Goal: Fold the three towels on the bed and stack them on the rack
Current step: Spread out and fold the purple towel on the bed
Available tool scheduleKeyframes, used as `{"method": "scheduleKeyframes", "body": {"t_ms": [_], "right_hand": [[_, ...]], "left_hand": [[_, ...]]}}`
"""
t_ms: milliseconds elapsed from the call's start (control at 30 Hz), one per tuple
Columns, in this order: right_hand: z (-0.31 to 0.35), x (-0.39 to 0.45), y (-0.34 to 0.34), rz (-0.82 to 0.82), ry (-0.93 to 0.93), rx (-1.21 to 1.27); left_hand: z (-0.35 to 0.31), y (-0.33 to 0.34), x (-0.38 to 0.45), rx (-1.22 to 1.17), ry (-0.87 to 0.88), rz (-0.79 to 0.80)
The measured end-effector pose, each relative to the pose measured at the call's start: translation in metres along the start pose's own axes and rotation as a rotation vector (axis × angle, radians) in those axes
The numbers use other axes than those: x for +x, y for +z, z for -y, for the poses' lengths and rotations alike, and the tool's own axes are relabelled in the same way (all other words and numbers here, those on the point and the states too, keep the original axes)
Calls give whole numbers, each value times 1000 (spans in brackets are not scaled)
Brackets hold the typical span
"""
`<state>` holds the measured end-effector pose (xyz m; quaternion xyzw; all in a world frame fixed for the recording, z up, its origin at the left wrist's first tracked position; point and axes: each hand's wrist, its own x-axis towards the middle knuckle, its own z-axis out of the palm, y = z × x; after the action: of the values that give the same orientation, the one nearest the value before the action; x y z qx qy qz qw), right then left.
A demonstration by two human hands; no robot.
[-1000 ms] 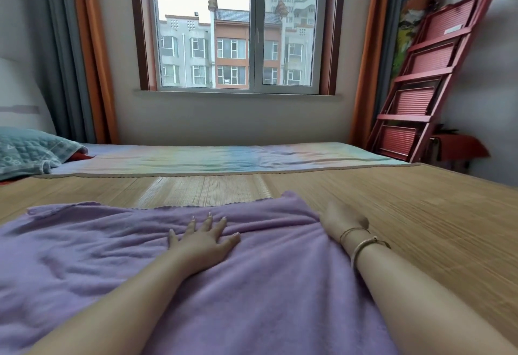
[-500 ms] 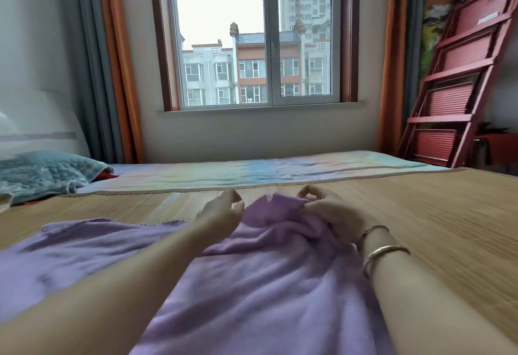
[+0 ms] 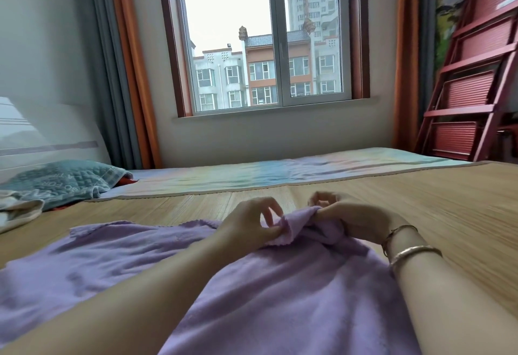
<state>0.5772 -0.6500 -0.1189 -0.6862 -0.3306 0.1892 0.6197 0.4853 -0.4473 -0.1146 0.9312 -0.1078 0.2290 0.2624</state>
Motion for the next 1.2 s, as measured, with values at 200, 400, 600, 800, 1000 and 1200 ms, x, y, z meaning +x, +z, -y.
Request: {"method": "scheduleKeyframes", "body": {"t_ms": [200, 400, 600, 800, 1000, 1200], "right_hand": [[6, -2, 0, -20, -28, 68], [7, -6, -1, -87, 51, -104], [10, -23, -8, -255, 94, -174], [-4, -27, -24, -390, 138, -259], [-17, -19, -27, -527, 41, -311], [-34, -22, -19, -641, 343, -1095]], "left_hand": [[-25, -8, 20, 152, 3, -130], [-51, -29, 55, 30, 11, -300], [-61, -23, 87, -387, -162, -178], [-58, 1, 88, -5, -146, -67], [-82, 23, 108, 57, -127, 56], [-66, 74, 86, 90, -11, 75]]}}
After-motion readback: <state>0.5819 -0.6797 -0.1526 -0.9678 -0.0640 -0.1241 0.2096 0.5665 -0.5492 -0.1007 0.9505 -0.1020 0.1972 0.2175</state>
